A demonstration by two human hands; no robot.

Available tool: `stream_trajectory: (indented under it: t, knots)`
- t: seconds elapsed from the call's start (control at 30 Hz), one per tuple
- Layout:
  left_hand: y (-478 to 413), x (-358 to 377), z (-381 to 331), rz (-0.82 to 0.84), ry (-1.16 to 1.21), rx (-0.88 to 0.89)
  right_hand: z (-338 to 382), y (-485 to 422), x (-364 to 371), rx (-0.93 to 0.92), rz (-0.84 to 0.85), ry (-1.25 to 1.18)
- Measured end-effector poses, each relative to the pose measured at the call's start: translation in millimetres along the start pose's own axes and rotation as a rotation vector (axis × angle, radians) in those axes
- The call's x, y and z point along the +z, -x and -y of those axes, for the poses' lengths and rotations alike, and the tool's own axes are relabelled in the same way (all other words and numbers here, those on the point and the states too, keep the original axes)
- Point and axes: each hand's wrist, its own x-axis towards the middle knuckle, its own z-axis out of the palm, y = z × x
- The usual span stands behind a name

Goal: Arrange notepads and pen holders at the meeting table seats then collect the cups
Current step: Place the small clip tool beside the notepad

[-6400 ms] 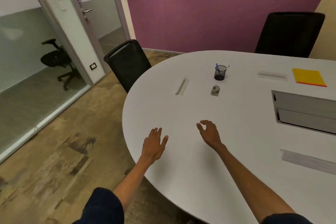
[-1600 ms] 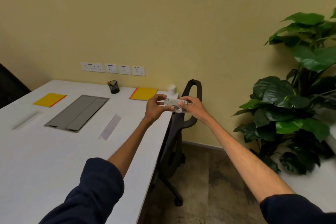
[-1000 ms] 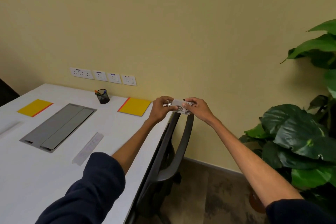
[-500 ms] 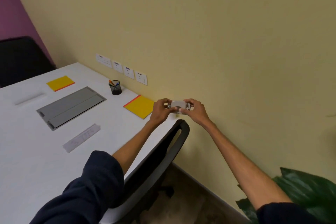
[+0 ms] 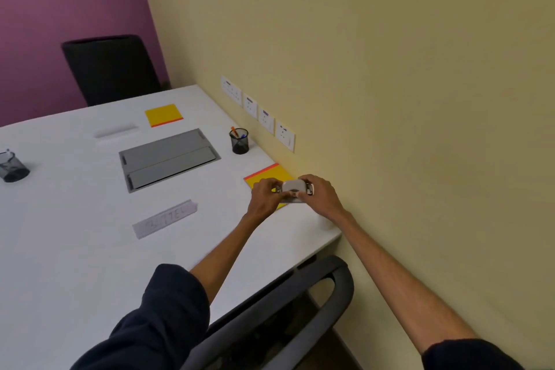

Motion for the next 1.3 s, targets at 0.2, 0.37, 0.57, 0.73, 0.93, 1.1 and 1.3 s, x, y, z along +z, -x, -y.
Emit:
stream_trajectory:
  t: [0.2,0.37,0.57,0.73,0.93,1.1,1.3]
  knots:
    - [-17,-4,24,-0.043,0.008,-0.103,-1,-36,21,-0.042,0.115,-0.004]
    - [-29,0,44,-0.071,0.051,-0.214,-1,-64,40,-0.08,0.176,0.055]
    - [-56,15,69,-0.092,0.067,-0.301,-21,-105,69,-0.135,0.267,0.136]
    - [-93,31,93,-0.178,0.132,-0.411,-40,-155,96,-0.2,0.321,0.144]
    - [-140,52,123,-0.229,0.203,-0.502,-67,-221,126,-0.21,0.38,0.123]
    - [-160,61,170,-0.323,0.077,-0.594,-85,-282,157,-0.193,0.365,0.12]
    - [-184,66,227,-0.335,-0.105,-0.58,-88,-358,191,-0.204,0.363,0.11]
